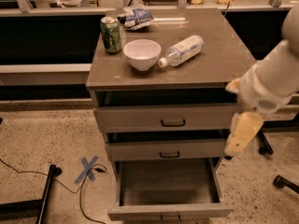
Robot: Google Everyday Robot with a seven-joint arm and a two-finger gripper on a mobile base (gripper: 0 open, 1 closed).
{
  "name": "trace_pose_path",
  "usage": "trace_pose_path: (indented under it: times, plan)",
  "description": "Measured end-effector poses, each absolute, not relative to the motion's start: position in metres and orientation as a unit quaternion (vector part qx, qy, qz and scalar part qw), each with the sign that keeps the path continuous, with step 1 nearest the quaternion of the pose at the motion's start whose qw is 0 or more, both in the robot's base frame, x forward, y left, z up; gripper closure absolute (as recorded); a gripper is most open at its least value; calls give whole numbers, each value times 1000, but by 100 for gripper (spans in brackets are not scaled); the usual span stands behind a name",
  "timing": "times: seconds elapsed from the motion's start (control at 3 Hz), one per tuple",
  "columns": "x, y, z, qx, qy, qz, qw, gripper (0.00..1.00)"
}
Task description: Close bottom drawer
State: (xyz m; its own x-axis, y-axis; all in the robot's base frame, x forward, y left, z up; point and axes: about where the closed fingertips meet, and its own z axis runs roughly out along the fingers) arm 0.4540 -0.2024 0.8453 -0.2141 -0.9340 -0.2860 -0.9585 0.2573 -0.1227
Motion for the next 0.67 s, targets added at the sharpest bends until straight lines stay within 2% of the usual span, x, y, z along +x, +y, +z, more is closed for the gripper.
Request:
trace_pose_path:
  times: [0.33, 0.67]
  plan:
    - [445, -209, 756, -593, 789, 88, 139, 0]
    - [445, -209, 741, -589, 791, 93, 135, 0]
